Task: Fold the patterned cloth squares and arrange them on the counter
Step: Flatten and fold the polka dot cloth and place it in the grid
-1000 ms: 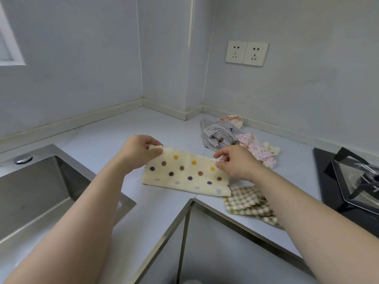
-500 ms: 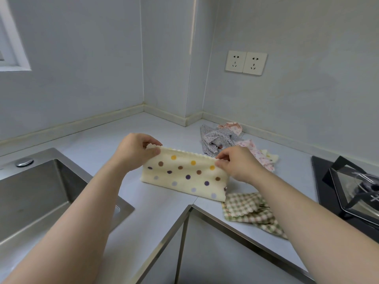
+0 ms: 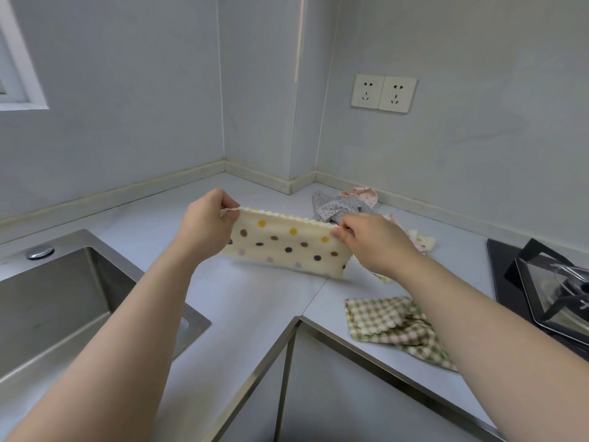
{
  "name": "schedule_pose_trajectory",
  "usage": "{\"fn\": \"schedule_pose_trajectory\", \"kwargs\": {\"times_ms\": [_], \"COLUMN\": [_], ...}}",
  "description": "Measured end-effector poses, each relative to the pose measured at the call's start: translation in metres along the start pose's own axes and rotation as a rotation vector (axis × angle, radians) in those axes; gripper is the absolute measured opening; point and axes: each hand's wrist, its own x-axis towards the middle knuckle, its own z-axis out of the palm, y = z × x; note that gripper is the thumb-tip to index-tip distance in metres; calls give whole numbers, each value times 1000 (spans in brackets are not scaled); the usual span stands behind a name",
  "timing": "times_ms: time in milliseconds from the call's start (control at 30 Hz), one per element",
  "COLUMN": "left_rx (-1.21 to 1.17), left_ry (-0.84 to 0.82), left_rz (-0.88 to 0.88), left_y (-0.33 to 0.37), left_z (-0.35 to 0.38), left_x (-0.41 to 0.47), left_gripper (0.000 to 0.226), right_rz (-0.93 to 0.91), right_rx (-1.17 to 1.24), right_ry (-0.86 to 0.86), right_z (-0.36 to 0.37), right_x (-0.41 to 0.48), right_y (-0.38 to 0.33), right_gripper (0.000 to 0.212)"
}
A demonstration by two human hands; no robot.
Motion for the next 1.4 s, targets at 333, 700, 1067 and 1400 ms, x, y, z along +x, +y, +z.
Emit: {"fn": "schedule_pose_trajectory", "kwargs": {"times_ms": [333,700,1067,1400], "left_rx": [31,-25,225,627], "left_ry": [-138,-46,-460,-581], "left_rz": [3,23,12,76], "left_y": [2,7,-25,5], "left_z": [-12,-7,-5,7], "left_x": [-2,-4,0,-9], "left_gripper": [13,15,16,18], "right_rz": [-48,-98,-594,-386], "right_rx": [71,-16,-424,-310], "right_ry": [-105,136,264,-76], "right_z": [-3,12,63,55], "right_x": [2,10,-7,-19], "right_y": [5,9,24,-13], "right_gripper": [43,29,17,47]}}
